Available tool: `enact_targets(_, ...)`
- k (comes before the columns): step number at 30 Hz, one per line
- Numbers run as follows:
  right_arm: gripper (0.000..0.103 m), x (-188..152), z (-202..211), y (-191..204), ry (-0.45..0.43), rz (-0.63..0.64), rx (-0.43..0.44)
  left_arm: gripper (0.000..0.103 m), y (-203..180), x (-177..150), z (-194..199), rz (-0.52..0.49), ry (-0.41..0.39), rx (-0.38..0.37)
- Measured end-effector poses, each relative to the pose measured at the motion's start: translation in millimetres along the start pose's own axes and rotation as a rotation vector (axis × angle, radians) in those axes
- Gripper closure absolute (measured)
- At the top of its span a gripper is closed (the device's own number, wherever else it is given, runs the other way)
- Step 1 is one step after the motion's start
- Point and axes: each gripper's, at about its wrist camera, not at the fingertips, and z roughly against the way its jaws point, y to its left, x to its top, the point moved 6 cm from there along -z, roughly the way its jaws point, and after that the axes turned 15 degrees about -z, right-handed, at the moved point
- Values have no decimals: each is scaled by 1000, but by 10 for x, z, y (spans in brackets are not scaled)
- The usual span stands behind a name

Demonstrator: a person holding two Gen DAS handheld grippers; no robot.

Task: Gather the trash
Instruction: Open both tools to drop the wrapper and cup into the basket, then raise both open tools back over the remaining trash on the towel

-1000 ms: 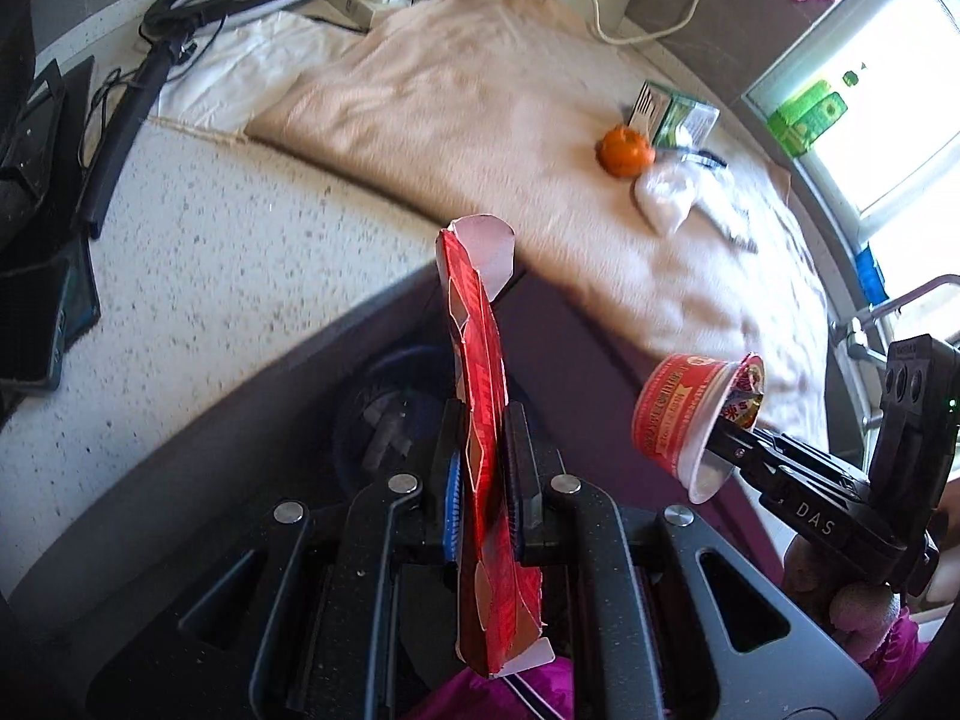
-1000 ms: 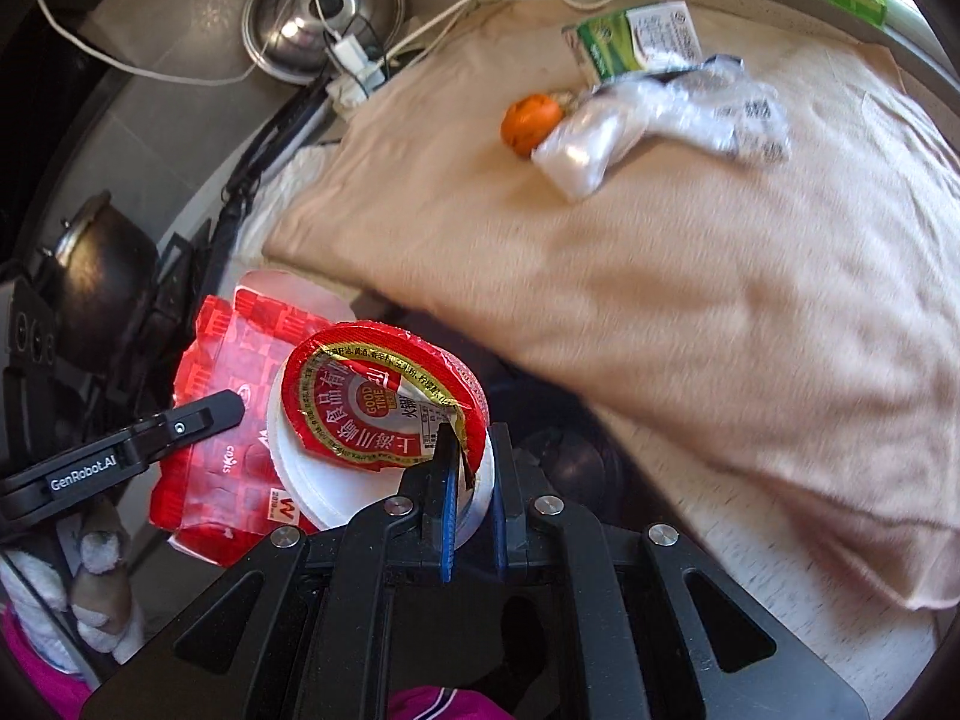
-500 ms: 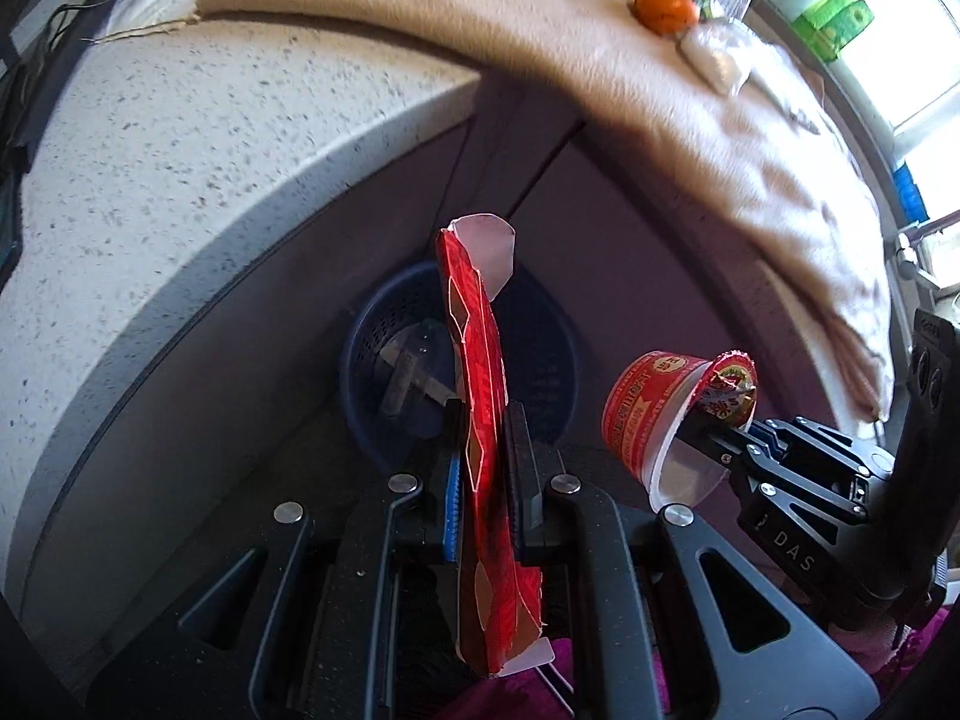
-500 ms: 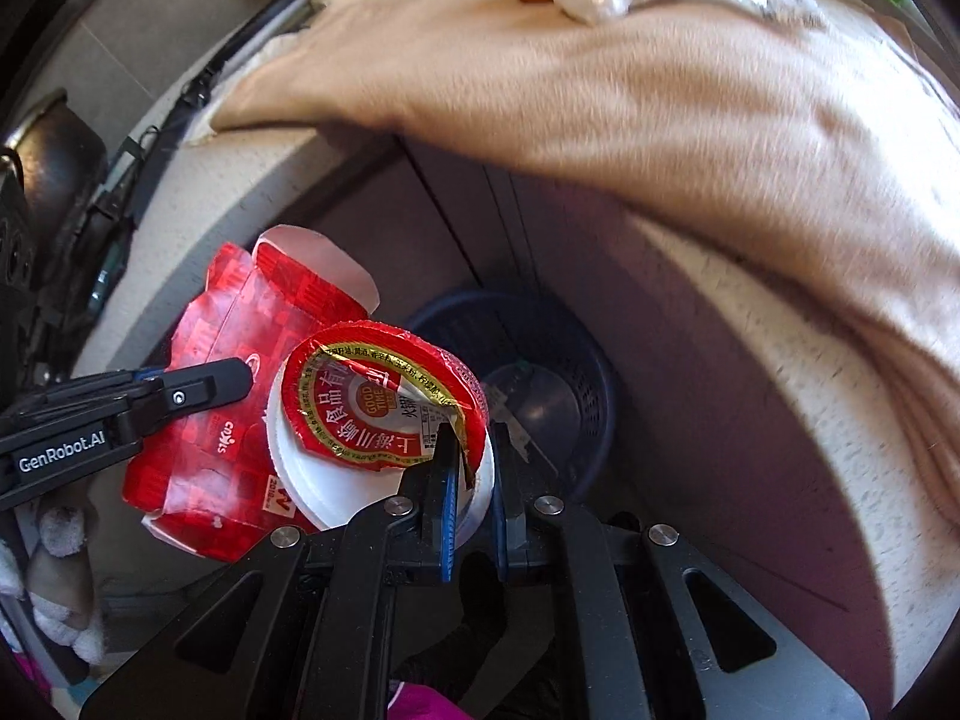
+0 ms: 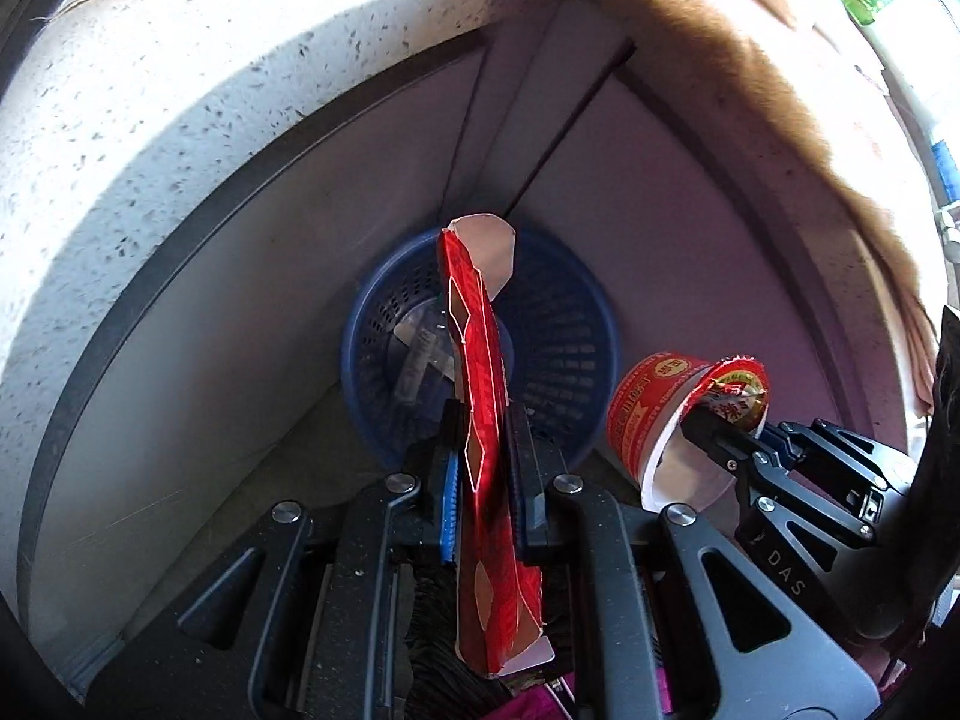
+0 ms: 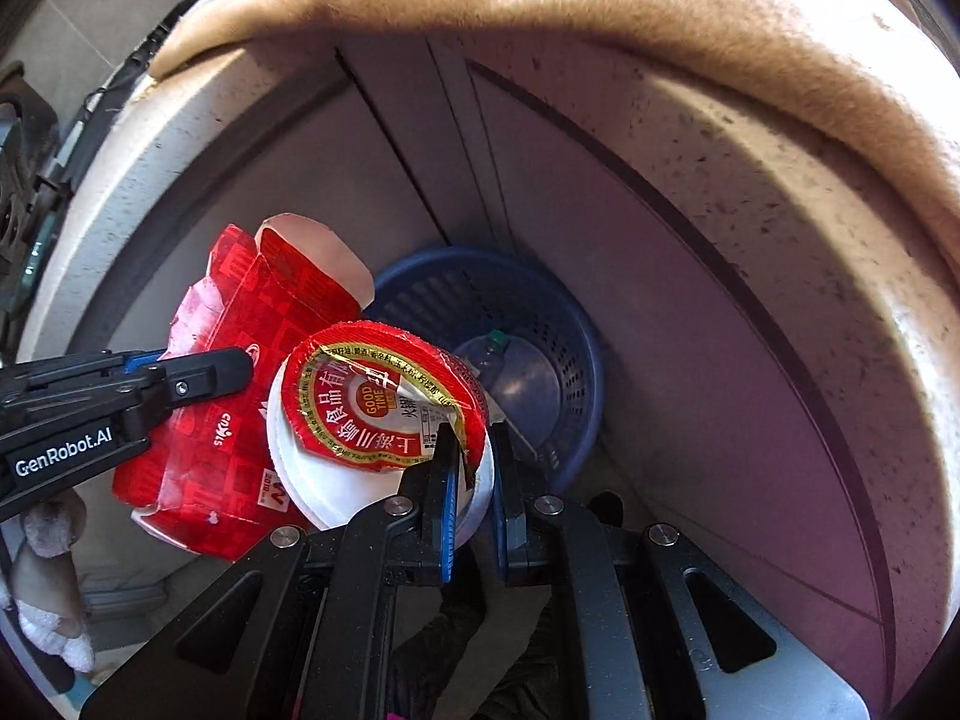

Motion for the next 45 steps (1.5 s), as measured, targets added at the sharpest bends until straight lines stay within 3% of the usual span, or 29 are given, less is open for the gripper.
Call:
enact_targets(10, 95, 79, -96, 7, -10, -5, -10, 88, -27, 89, -17, -11, 4, 29)
enact_targets(18, 93, 56, -5, 46, -28, 23, -6, 79, -42, 155, 62, -27, -14, 52)
enact_targets(22, 86, 19, 31, 36, -31, 37, -11, 79, -27, 170, 78, -25, -16, 66)
enact_targets(39, 85, 94, 304, 67, -45, 54, 16, 79, 33, 185, 278, 4, -59, 77)
enact_targets(45, 66, 151, 614, 82, -76, 67, 65, 69, 21, 257, 487, 3, -106, 82)
